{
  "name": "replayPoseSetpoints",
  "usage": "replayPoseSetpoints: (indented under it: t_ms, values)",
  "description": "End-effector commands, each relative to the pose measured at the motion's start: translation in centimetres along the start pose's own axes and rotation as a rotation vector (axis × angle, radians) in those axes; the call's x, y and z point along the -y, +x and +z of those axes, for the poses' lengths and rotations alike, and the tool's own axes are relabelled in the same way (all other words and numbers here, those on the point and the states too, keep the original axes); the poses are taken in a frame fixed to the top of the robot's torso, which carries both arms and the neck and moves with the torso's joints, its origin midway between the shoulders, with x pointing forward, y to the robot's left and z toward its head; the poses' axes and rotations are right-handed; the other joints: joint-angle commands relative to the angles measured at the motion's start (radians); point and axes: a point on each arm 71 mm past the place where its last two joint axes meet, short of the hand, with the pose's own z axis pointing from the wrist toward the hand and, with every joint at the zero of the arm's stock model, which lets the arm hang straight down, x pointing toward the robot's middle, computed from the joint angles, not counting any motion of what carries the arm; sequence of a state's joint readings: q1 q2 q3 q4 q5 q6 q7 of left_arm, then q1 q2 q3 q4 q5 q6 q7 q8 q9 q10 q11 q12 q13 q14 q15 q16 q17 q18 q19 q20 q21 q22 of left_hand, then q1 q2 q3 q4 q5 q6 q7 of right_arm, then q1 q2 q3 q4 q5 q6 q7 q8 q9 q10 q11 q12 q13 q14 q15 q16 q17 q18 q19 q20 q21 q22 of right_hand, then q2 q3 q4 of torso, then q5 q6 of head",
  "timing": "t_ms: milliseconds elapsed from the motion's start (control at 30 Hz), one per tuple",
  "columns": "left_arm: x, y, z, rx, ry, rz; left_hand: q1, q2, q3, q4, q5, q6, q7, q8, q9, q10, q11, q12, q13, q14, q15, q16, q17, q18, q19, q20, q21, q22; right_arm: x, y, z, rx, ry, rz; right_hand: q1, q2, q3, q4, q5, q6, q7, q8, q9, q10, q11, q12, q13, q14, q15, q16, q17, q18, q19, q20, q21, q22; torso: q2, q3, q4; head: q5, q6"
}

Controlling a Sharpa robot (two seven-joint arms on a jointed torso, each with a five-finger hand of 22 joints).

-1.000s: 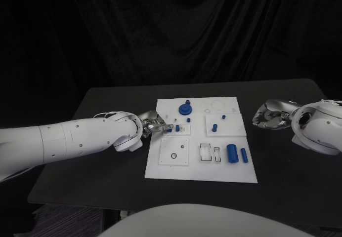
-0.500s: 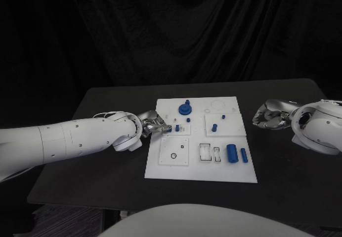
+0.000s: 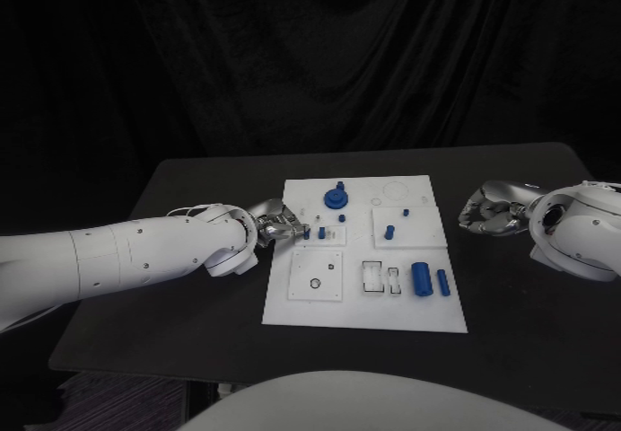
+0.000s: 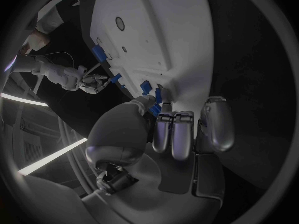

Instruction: Assemble the parts on the task board

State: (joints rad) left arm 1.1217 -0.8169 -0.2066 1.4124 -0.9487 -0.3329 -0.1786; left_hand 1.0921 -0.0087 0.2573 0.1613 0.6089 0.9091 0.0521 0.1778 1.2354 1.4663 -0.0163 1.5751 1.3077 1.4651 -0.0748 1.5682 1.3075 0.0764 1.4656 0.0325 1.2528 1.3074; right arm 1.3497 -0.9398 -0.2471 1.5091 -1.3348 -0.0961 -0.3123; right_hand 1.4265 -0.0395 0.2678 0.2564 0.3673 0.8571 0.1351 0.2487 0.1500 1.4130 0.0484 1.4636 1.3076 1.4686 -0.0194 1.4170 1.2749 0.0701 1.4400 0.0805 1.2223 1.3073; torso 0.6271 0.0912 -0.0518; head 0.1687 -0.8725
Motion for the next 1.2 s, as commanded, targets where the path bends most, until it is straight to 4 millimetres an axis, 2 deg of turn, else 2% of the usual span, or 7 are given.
replayPoseSetpoints:
  t_ms: [33, 433, 733, 1200]
  values:
    - [-0.5, 0.0, 0.0, 0.036, -0.013, 0.008, 0.008, -0.004, 0.009, -0.002, 0.005, 0.011, -0.001, 0.006, -0.002, 0.105, -0.008, -0.004, 0.263, 0.106, -0.004, 0.003, 0.263, -0.008, 0.003, -0.001, 0.008, 0.173, 0.2, 0.1, 0.0, -0.007, 0.017, -0.004, 0.006, -0.001, 0.007, 0.001, 0.005, 0.004, -0.003, 0.006, 0.001, -0.005, -0.001, -0.003, 0.072, 0.026, -0.006, -0.005, 0.000, 0.008, -0.007, 0.002, -0.006, 0.158, -0.001, 0.0002, 0.0000, 0.000, 0.000]
    - [-0.6, 0.1, 0.1, 0.022, -0.031, 0.046, 0.004, -0.012, 0.018, -0.004, -0.001, 0.020, -0.003, 0.009, -0.003, 0.105, -0.010, -0.004, 0.263, 0.106, -0.007, 0.003, 0.263, -0.009, 0.007, -0.003, 0.014, 0.174, 0.2, 0.1, -0.1, -0.010, 0.019, -0.005, 0.005, -0.002, 0.007, 0.001, 0.005, 0.002, -0.003, 0.005, 0.001, -0.005, -0.001, -0.004, 0.071, 0.025, -0.006, -0.006, -0.001, 0.008, -0.007, 0.002, -0.007, 0.158, 0.001, 0.0005, -0.0009, 0.001, 0.000]
    - [-0.2, 0.7, -0.3, -0.020, -0.026, 0.052, 0.006, -0.013, 0.024, -0.008, -0.001, 0.022, -0.005, 0.010, -0.003, 0.105, -0.011, -0.004, 0.263, 0.106, -0.008, 0.003, 0.263, -0.008, 0.007, -0.004, 0.012, 0.173, 0.2, 0.1, 0.0, -0.013, 0.018, -0.006, 0.005, -0.002, 0.007, 0.001, 0.005, 0.002, -0.003, 0.006, 0.001, -0.006, -0.001, -0.005, 0.070, 0.025, -0.006, -0.006, -0.002, 0.008, -0.007, 0.001, -0.007, 0.158, 0.000, 0.0005, 0.0011, 0.001, 0.000]
    - [0.3, 1.0, -0.5, -0.020, 0.003, 0.048, 0.009, -0.014, 0.038, -0.015, 0.008, 0.024, -0.007, 0.012, -0.003, 0.105, -0.013, -0.004, 0.263, 0.106, -0.010, 0.003, 0.263, -0.008, 0.007, -0.006, 0.012, 0.173, 0.1, 0.1, 0.0, -0.012, 0.018, -0.006, 0.004, -0.002, 0.006, 0.001, 0.005, 0.002, -0.003, 0.006, 0.001, -0.007, -0.002, -0.006, 0.069, 0.025, -0.006, -0.006, -0.002, 0.008, -0.007, 0.001, -0.008, 0.158, -0.001, 0.0003, -0.0014, 0.004, 0.000]
